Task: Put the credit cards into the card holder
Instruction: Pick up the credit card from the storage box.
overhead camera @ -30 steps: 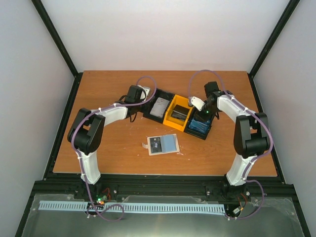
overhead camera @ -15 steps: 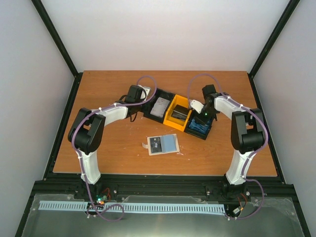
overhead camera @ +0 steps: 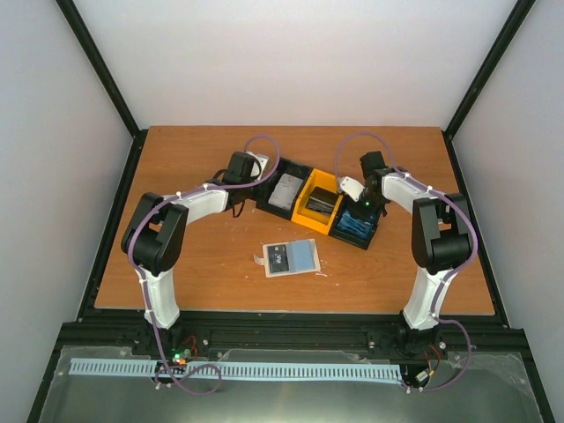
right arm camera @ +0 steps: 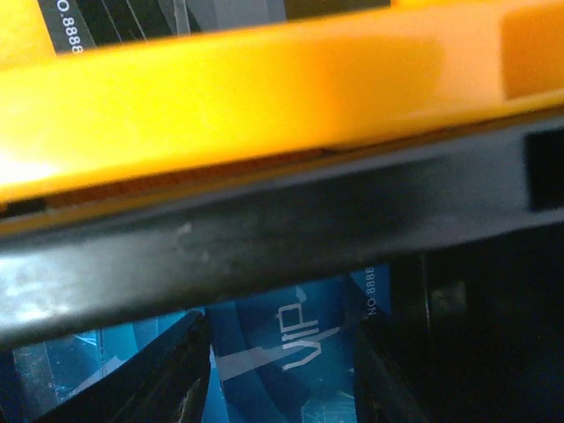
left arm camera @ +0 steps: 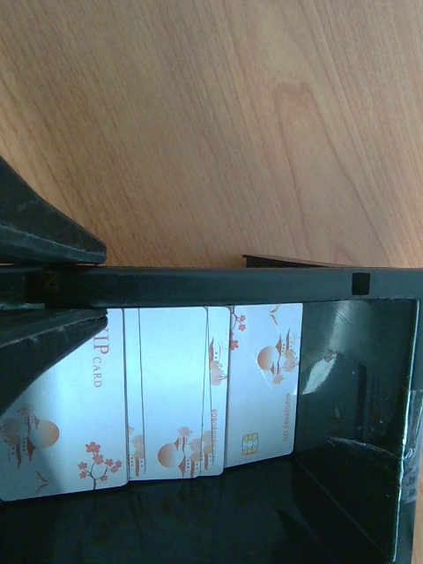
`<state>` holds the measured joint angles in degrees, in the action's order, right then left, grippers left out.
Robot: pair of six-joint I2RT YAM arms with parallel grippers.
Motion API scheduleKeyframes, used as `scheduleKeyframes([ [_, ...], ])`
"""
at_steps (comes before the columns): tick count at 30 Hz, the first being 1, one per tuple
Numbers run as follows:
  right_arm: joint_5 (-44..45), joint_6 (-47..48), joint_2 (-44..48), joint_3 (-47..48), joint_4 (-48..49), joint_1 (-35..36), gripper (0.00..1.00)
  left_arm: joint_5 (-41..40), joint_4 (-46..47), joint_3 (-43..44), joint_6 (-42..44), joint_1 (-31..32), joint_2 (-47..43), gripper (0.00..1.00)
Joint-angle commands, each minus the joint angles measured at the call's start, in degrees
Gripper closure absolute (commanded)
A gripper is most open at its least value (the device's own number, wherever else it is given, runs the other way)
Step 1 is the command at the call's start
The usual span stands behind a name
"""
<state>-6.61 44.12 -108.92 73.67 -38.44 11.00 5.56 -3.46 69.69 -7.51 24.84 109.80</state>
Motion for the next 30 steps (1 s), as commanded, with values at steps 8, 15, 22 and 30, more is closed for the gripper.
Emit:
scheduleKeyframes([
  [8,1.64,-0.03,-1.5,-0.63,1.43,0.18,0.57,3.18,-0.3,1.3,0.59,-0.06,1.03,0.89],
  [15,0.78,-1.87,-1.29,2.8,0.48,-0.84,0.64,3.34,-0.18,0.9,1.67,-0.06,0.88,0.9],
  [22,1.2,-2.3,-0.78,3.39,0.71,-1.38,0.65,3.75,-0.15,0.97,1.94,-0.06,0.86,0.9],
  [30,-4.18,-1.36,-1.75,3.51,-2.45,-1.36,0.56,3.71,-0.25,1.04,1.88,-0.06,0.94,0.91],
])
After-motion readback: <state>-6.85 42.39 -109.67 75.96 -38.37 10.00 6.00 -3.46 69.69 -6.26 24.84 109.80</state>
